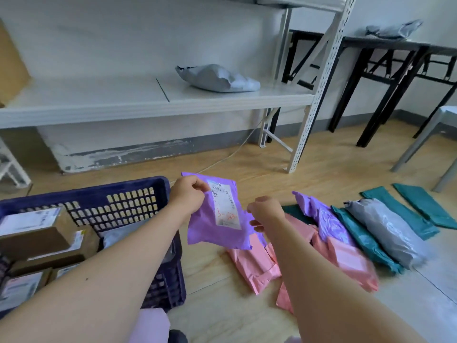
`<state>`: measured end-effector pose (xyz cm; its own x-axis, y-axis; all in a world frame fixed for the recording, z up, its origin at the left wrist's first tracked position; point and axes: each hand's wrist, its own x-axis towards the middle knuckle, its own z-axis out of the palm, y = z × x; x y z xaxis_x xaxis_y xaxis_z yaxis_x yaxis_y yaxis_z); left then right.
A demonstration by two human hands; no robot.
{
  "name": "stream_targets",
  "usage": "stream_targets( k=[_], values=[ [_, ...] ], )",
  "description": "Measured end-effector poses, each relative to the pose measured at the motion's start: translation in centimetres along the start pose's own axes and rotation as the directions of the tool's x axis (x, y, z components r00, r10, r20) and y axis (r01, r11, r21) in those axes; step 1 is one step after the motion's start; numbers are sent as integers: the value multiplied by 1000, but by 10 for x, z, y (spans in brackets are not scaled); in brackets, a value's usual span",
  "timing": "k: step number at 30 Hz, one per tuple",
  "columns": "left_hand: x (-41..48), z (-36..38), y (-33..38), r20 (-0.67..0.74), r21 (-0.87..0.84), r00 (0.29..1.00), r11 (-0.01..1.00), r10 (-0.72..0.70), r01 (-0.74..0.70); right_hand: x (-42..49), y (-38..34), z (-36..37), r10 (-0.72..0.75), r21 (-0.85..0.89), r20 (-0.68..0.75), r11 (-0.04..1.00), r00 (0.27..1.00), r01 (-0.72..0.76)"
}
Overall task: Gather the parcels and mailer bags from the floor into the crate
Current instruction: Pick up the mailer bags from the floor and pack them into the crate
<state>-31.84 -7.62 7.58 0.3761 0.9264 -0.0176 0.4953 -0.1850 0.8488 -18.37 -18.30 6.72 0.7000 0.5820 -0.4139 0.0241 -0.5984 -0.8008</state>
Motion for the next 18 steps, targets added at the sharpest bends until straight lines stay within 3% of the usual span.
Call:
stream_targets(
  k=[6,10,18],
  values=[
    [-20,-60,-6,-108,16,993,999,40,-39,-28,-23,48,-43,66,156,997,987,33],
    [-22,-97,-20,-205,53,979,999,4,7,-33,-45,87,-182,19,151,983,972,181],
    [-11,-153,-63,-233,212,972,973,-43,94,-41,-65,136,-335,-86,174,932,926,353]
  ],
)
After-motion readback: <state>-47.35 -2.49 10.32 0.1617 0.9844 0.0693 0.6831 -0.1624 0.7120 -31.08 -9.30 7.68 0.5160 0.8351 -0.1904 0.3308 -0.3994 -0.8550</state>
